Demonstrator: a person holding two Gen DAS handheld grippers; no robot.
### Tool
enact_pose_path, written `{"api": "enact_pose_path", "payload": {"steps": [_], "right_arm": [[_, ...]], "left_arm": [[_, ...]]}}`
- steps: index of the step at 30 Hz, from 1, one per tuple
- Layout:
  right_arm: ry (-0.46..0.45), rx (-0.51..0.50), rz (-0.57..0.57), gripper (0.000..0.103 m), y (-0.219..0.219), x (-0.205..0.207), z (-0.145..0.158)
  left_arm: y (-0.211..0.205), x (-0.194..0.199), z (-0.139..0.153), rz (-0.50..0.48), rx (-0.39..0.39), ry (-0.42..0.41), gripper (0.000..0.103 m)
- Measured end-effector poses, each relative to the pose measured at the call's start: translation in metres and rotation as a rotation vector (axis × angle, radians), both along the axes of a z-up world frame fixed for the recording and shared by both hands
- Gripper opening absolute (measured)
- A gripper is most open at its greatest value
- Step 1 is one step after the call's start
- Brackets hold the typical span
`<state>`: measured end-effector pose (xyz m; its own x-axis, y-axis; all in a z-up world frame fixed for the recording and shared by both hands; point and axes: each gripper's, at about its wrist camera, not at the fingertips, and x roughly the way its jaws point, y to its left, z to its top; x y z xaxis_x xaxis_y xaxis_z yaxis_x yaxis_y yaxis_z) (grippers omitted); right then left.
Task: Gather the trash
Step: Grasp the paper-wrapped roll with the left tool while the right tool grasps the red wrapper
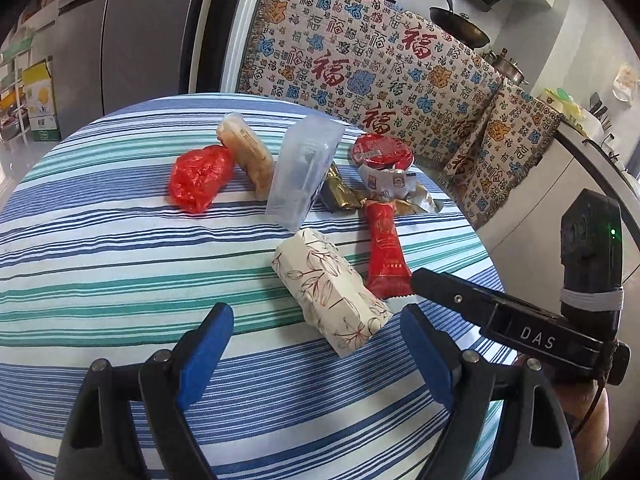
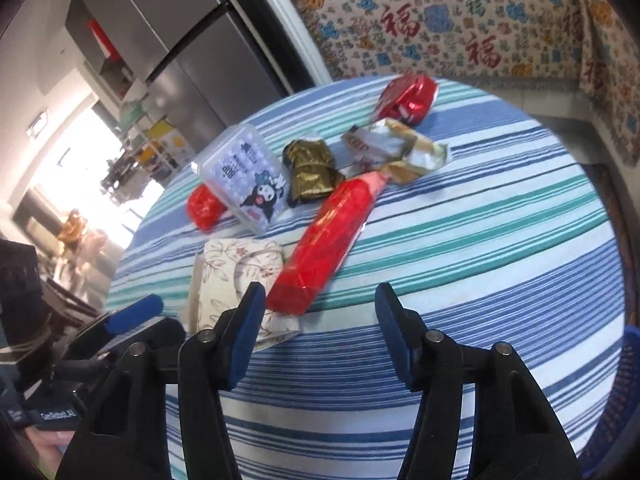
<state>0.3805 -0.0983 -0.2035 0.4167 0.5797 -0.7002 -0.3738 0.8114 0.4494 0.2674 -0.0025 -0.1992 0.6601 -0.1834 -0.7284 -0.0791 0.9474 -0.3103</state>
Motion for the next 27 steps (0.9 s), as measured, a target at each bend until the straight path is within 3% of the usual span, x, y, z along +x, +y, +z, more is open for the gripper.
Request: {"api": "enact_pose_path", "payload": {"steps": [2, 3, 6, 8, 9, 15, 18, 21, 22, 23, 24, 25, 26, 27], "right_arm": [[0.033, 0.017, 0.030, 0.035, 0.006, 0.003, -0.007], [0.036, 0.009, 0.039, 0.007, 0.008, 0.003, -0.008], [0.010, -0.032, 0.031, 0.007, 0.003, -0.002, -0.003], [0.000, -0.068, 0.011, 0.007, -0.011, -0.009, -0.001], [-0.008, -0.095, 0.003, 0.007, -0.017, -0.012, 0.001], [-0.012, -0.180, -0.022, 0.007, -0.054, -0.025, 0.001], [-0.016, -0.200, -0.025, 0.008, -0.061, -0.028, 0.003], [-0.039, -0.234, -0.025, 0.012, -0.058, -0.030, 0.006], [-0.053, -0.250, -0.032, 0.018, -0.056, -0.032, 0.007], [-0.063, -0.261, -0.039, 0.030, -0.055, -0.032, 0.008], [-0.073, -0.266, -0.050, 0.063, -0.054, -0.032, 0.009], [-0.090, -0.258, -0.061, 0.080, -0.053, -0.033, 0.012], [-0.106, -0.250, -0.069, 0.080, -0.051, -0.033, 0.015], [-0.112, -0.248, -0.066, 0.080, -0.049, -0.032, 0.017]], "left_arm": [[0.001, 0.003, -0.003, -0.008, -0.021, 0.014, 0.087], [0.001, 0.006, -0.005, -0.015, -0.029, 0.023, 0.087], [-0.002, 0.014, -0.007, -0.030, -0.036, 0.040, 0.084], [-0.007, 0.019, -0.008, -0.046, -0.027, 0.046, 0.056], [-0.009, 0.021, -0.010, -0.062, -0.032, 0.052, 0.038], [-0.015, 0.016, -0.003, -0.110, 0.024, 0.057, 0.031], [-0.005, 0.005, 0.006, -0.109, 0.107, 0.072, 0.030], [0.006, -0.011, 0.015, -0.095, 0.217, 0.077, 0.031], [0.009, -0.016, 0.017, -0.089, 0.261, 0.073, 0.031], [0.009, -0.020, 0.018, -0.087, 0.296, 0.068, 0.031], [0.009, -0.025, 0.018, -0.086, 0.321, 0.061, 0.032], [0.008, -0.028, 0.016, -0.087, 0.331, 0.059, 0.045], [0.007, -0.032, 0.014, -0.090, 0.334, 0.055, 0.055], [0.005, -0.035, 0.012, -0.091, 0.334, 0.048, 0.073]]}}
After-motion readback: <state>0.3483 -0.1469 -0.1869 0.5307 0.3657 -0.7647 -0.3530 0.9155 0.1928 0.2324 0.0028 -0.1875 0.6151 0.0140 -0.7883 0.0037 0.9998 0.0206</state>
